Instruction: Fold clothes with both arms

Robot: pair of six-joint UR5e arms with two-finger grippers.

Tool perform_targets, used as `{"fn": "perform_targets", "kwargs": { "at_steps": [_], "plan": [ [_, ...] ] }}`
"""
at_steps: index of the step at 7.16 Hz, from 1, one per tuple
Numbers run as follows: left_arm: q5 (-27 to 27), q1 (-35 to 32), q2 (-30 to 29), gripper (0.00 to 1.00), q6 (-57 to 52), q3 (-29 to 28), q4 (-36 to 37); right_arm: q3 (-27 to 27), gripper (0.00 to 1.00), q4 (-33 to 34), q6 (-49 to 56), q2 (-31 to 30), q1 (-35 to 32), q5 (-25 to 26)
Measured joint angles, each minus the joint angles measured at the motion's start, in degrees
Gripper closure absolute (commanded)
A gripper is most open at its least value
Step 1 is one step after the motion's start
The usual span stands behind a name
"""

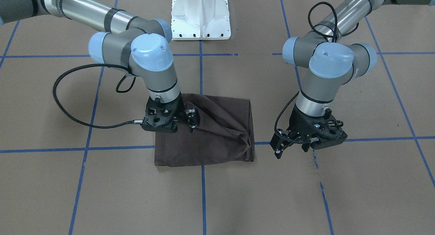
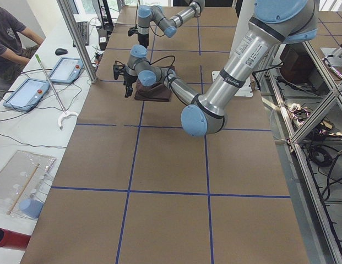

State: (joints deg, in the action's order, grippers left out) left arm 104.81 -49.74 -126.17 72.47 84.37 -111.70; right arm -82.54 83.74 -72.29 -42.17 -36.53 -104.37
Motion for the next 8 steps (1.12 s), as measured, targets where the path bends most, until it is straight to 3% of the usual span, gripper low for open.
{"fn": "perform_targets", "kwargs": {
  "at_steps": [3, 8],
  "plan": [
    [-0.03, 0.0, 0.4, 0.0, -0.03, 0.13, -0.11, -0.64, 0.48, 4.24, 4.56, 1.12, 6.35, 6.46],
    [0.04, 0.0, 0.46, 0.0, 0.05, 0.18, -0.17, -0.82, 0.52, 5.43, 5.21, -0.63, 10.36, 8.9]
  ]
}}
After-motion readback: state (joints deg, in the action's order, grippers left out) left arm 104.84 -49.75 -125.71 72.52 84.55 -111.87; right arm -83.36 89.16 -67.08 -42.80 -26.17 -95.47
